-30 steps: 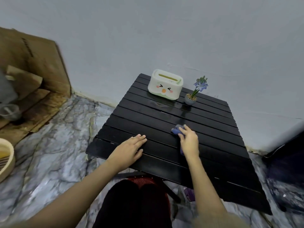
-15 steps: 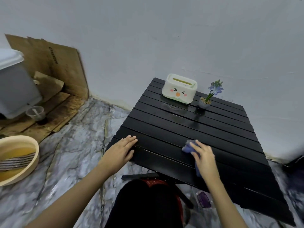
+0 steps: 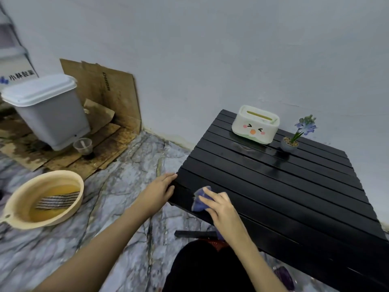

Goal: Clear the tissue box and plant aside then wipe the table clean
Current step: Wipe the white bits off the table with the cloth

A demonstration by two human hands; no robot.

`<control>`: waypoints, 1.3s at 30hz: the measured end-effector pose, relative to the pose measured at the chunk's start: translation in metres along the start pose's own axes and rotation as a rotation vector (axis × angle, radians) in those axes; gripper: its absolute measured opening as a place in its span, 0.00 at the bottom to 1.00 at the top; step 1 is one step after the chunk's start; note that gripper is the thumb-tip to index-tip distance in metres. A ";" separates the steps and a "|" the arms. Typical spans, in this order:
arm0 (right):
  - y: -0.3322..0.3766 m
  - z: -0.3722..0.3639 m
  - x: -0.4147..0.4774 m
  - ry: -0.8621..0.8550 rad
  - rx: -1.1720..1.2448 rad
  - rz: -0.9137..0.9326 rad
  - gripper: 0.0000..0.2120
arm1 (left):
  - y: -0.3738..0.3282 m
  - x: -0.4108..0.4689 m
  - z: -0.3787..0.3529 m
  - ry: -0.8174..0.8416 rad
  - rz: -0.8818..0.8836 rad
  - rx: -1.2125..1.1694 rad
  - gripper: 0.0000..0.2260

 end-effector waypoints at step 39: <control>-0.081 -0.011 0.136 0.056 -0.225 -0.194 0.15 | -0.025 0.077 -0.041 -0.021 -0.175 0.039 0.19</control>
Point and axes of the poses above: each hand's wrist, its own x-axis towards the middle knuckle, its own z-axis out of the back of the hand, y = z × x, the point moved 9 cm from there along x, towards the middle knuckle, and after that the axes turned 5 degrees about -x, right-handed, at the moved point
